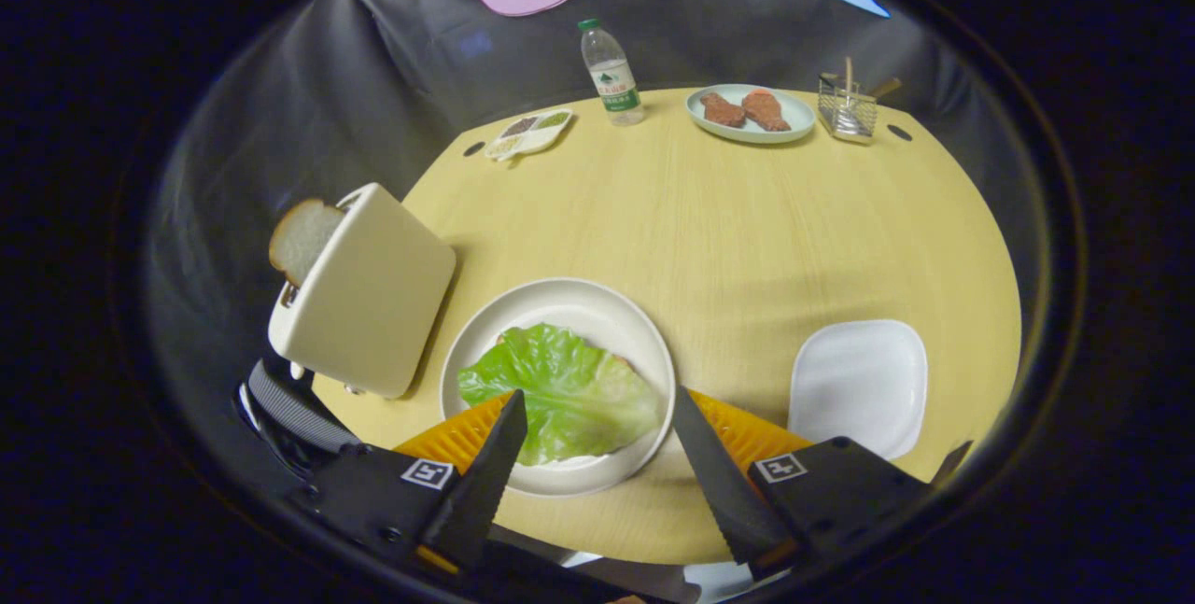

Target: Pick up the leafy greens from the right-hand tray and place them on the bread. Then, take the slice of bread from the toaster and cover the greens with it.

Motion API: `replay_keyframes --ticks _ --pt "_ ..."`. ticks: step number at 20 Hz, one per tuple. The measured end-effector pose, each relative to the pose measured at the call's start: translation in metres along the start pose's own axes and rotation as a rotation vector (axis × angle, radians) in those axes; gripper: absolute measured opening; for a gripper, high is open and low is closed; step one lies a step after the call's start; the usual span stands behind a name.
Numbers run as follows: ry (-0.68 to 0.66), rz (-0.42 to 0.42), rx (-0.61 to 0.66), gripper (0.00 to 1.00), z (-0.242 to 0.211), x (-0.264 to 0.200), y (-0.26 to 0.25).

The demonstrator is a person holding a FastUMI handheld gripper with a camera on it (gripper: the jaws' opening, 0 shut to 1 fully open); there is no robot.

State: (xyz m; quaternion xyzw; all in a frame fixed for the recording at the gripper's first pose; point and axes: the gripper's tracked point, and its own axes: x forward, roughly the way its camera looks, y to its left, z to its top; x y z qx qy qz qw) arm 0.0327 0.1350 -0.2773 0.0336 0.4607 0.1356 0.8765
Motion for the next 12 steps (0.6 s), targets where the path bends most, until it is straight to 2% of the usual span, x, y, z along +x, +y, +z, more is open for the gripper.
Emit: replay_keyframes --ticks 4,8,12 --pt "-0.055 0.064 0.011 1.0 0.021 -0.018 0.051" --pt "-0.076 0.198 0.033 1.0 0.033 -0.029 0.119" --pt "-0.088 0.286 0.04 1.0 0.042 -0.026 0.17"
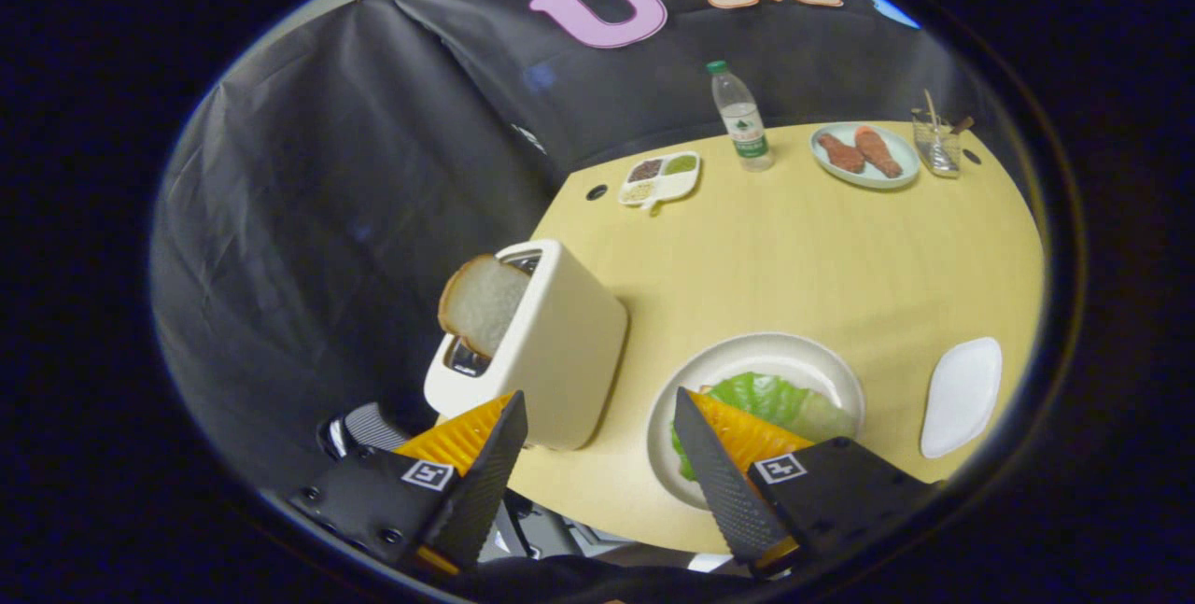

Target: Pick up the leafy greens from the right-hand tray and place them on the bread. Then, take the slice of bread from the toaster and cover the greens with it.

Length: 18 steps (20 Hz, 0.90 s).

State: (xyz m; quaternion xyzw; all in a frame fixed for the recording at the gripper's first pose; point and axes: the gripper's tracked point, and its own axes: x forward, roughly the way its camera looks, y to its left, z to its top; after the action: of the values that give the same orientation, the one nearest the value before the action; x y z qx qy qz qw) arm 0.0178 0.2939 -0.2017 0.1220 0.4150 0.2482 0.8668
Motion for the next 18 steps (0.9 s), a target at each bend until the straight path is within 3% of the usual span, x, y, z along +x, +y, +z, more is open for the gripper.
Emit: replay_keyframes --ticks 7,10,18 --pt "-0.046 0.109 -0.057 1.0 0.013 0.035 0.085" --pt "-0.093 0.116 -0.155 1.0 0.018 0.052 0.114" --pt "-0.131 0.051 -0.166 0.99 0.023 0.091 0.131"
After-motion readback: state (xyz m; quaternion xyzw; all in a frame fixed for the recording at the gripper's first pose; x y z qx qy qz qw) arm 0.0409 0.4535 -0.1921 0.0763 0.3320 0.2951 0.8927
